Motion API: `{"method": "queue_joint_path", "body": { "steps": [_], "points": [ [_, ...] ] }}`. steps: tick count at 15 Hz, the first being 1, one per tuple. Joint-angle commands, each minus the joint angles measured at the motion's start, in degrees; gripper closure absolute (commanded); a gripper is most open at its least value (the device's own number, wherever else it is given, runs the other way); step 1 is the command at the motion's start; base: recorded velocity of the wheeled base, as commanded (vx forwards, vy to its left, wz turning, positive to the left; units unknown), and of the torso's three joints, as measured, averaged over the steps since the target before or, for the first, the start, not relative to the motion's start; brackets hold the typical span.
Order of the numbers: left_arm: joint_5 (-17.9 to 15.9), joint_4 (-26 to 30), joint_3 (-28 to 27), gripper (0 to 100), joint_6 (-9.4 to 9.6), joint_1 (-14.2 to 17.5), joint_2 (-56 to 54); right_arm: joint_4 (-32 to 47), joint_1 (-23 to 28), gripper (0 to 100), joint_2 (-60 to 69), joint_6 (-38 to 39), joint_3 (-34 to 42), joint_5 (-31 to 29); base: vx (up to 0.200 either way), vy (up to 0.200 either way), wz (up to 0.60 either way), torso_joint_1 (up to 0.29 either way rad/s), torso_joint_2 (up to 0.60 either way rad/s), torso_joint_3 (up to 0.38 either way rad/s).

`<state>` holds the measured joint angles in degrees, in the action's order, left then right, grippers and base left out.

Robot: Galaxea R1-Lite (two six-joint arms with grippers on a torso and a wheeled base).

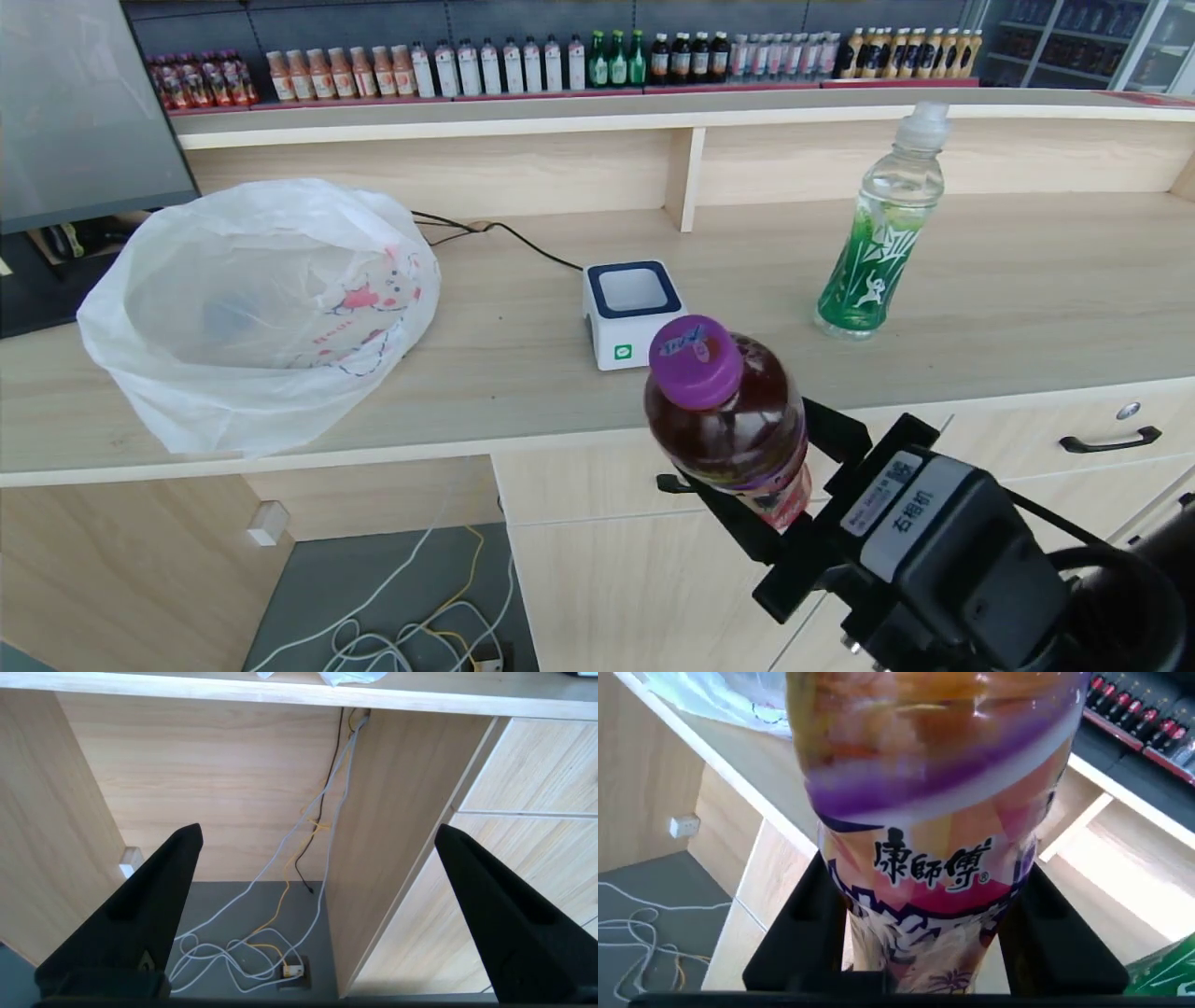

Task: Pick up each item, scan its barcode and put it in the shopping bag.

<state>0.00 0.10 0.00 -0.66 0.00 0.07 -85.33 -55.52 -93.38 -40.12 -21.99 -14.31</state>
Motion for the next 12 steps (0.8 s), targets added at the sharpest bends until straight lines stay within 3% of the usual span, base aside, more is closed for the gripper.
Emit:
{"method": "queue_joint_path", "body": {
  "steps": [1, 2, 3, 5, 7, 12],
  "points": [
    [0.0, 0.0, 0.0, 0, -0.04, 0.0, 0.0, -0.4, 7.9, 100, -0.1, 8.6, -2.2, 4.3, 0.000, 0.000, 0.00, 0.000, 0.00, 0.000],
    [0.0, 0.0, 0.0, 0, -0.04, 0.0, 0.0, -0.4, 11.1, 100, -0.2, 12.6, -3.8, 7.5, 0.000, 0.000, 0.00, 0.000, 0.00, 0.000],
    [0.0, 0.0, 0.0, 0, -0.04, 0.0, 0.0, -0.4, 11.1, 100, -0.2, 12.6, -3.8, 7.5, 0.000, 0.000, 0.00, 0.000, 0.00, 0.000],
    [0.0, 0.0, 0.0, 0, -0.04, 0.0, 0.0, -0.4, 17.8, 100, -0.6, 21.8, -7.7, 14.0, 0.000, 0.000, 0.00, 0.000, 0.00, 0.000],
    [0.0, 0.0, 0.0, 0, -0.04, 0.0, 0.0, -0.5, 21.8, 100, -0.5, 29.7, -8.9, 14.5, 0.000, 0.000, 0.00, 0.000, 0.00, 0.000],
    [0.0, 0.0, 0.0, 0, -0.04, 0.0, 0.0, -2.8, 23.3, 100, -0.8, 34.1, -8.9, 16.0, 0.000, 0.000, 0.00, 0.000, 0.00, 0.000]
  ]
}}
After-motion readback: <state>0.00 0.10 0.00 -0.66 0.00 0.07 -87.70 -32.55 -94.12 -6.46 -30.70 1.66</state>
